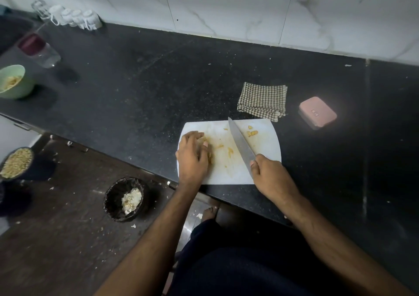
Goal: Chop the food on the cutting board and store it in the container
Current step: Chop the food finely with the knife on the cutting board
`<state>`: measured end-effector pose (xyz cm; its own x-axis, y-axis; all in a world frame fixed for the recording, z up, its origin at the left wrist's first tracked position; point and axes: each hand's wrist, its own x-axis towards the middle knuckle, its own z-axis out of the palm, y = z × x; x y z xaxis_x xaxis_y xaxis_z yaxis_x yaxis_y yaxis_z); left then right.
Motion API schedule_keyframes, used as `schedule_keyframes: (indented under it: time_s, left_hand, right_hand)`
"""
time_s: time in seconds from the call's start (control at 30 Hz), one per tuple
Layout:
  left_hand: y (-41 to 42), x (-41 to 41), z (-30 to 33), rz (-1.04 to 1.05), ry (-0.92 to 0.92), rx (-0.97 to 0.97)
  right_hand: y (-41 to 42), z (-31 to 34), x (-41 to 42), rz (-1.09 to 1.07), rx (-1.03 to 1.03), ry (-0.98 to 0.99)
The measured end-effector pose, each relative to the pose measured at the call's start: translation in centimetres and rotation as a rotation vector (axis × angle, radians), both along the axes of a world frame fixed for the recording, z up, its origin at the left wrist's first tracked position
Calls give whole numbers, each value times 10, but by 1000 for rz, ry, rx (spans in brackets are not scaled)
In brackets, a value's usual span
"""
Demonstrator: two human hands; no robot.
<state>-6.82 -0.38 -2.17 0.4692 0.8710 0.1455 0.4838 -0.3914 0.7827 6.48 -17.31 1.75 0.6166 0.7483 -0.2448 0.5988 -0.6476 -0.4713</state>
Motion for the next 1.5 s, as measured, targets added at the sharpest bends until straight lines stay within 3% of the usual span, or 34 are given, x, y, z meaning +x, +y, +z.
schedule_keyframes:
  time_s: [0.27,0.43,0.57,0.7,0.87,1.0,1.17,1.27,1.4,1.5]
  left_hand:
    - [11,-1,3,-77,-19,-115]
    - [20,5,5,-55,-124,-170]
    - [33,10,11,-136,-51,-159]
    - [43,10,12,-235,32,-195]
    - [43,2,10,-235,-31,-241]
    - [47,-7,10,-192,-130,-277]
    - [57,-1,16,-302,11,-234]
    - [51,7,19,-300,9,-210]
    - [35,20,25,-272,-111,-386]
    - [27,31,29,-201,-280,-836]
  right_hand:
    - [15,3,-12,108,-19,69]
    - [11,10,2,53,29,-96]
    - [20,12,12,36,-61,-207]
    - [30,15,4,110,-85,-169]
    - [22,21,-4,189,-86,-142]
    - [16,21,-6,125,-25,-118]
    - [23,16,-1,67,-62,-109]
    - [22,14,-4,-4,37,-21]
    - [22,18,-7,-129,144,311]
    - [20,24,-9,-124,202,416]
